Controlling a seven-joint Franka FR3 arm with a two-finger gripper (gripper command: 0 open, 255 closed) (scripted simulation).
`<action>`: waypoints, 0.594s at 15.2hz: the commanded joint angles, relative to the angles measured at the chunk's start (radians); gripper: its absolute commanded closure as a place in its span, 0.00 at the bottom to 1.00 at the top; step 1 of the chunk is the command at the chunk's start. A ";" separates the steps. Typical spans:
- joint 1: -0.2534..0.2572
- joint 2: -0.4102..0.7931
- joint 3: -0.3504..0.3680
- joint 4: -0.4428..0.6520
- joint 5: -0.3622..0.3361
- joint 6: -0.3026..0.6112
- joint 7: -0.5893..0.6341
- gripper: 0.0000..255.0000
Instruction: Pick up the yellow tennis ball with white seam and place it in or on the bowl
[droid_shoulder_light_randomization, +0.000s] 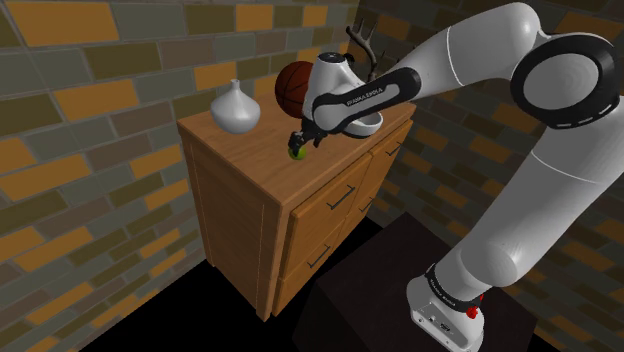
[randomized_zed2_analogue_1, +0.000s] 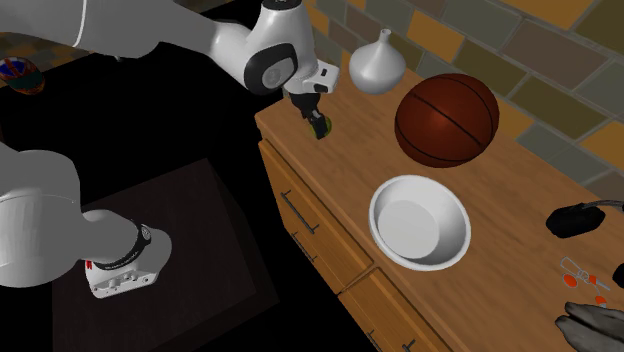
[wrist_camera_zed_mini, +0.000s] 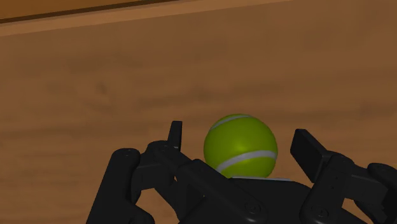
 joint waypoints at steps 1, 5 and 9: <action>0.000 0.022 -0.003 -0.001 -0.009 0.023 0.006 0.00; 0.000 0.039 -0.005 -0.002 -0.017 0.041 0.011 0.00; 0.000 0.039 -0.005 -0.002 -0.017 0.041 0.011 0.00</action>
